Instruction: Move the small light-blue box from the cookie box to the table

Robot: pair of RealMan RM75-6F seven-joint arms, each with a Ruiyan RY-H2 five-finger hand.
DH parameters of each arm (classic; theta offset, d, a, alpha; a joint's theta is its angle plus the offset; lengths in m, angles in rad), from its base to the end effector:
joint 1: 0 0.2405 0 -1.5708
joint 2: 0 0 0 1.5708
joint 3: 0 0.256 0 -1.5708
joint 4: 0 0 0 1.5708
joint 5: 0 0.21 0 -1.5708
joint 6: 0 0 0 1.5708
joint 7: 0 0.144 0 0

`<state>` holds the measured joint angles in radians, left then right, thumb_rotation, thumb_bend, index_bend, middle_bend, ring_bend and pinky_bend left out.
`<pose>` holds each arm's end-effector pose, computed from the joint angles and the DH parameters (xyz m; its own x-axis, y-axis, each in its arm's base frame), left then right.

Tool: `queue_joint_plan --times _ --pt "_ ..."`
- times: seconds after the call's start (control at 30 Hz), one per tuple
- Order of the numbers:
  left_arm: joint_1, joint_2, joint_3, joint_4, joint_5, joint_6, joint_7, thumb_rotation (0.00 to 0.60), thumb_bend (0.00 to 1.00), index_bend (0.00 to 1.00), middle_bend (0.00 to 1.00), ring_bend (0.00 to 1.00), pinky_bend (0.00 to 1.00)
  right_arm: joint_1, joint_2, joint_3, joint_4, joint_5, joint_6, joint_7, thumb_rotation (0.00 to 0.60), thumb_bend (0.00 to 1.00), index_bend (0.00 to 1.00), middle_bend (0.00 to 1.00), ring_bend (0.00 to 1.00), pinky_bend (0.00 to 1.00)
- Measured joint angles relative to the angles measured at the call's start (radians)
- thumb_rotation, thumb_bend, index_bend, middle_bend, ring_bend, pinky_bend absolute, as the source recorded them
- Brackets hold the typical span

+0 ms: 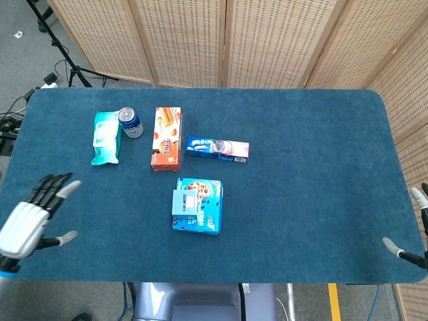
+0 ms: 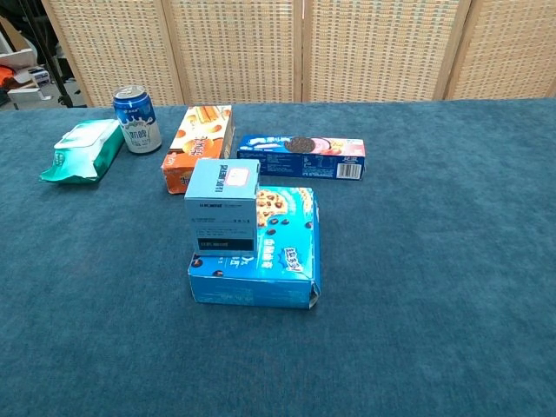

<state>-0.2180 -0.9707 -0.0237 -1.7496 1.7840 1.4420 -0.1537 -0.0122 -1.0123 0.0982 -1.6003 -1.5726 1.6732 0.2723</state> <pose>-0.2374 0.2008 0.1670 0.3128 0.0680 0.9474 0.8796 -0.3971 -0.2619 -0.3094 -0.1579 0.2201 0.2460 0.1876 0.9509 -0.9648 -0.0463 0.2587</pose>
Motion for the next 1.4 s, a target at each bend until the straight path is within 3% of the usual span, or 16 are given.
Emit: queue_joint_plan --times 0.33,0.57,0.87,1.0,1.2,1.4 --pt "-0.247 -0.148 -0.064 -0.015 0.009 -0.274 -0.071 0.600 0.00 0.08 0.00 0.00 0.00 -0.002 -0.004 -0.003 -0.005 -0.007 0.007 -0.023 0.600 0.00 0.00 0.00 0.00 0.00" --pt "-0.352 -0.275 -0.115 0.004 -0.138 -0.430 -0.046 0.600 0.00 0.09 0.00 0.00 0.00 0.003 -0.002 0.004 -0.001 0.011 -0.010 -0.013 0.600 0.00 0.00 0.00 0.00 0.00" --pt "-0.421 -0.391 -0.142 0.031 -0.284 -0.510 0.076 0.600 0.00 0.10 0.01 0.00 0.01 0.006 0.005 0.002 0.000 0.012 -0.019 0.015 0.600 0.00 0.00 0.00 0.00 0.00" --pt "-0.442 -0.430 -0.151 0.049 -0.352 -0.530 0.132 0.600 0.00 0.11 0.11 0.05 0.10 0.006 0.006 0.003 0.002 0.017 -0.021 0.019 0.600 0.00 0.00 0.00 0.00 0.00" --pt "-0.482 -0.495 -0.160 0.077 -0.428 -0.571 0.168 0.600 0.00 0.16 0.30 0.22 0.26 0.008 0.005 0.007 0.007 0.025 -0.026 0.027 0.600 0.00 0.00 0.00 0.00 0.00" --pt "-0.497 -0.528 -0.161 0.099 -0.462 -0.570 0.182 0.600 0.00 0.30 0.49 0.38 0.39 0.007 0.007 0.011 0.012 0.033 -0.025 0.042 0.600 0.00 0.00 0.00 0.00 0.00"
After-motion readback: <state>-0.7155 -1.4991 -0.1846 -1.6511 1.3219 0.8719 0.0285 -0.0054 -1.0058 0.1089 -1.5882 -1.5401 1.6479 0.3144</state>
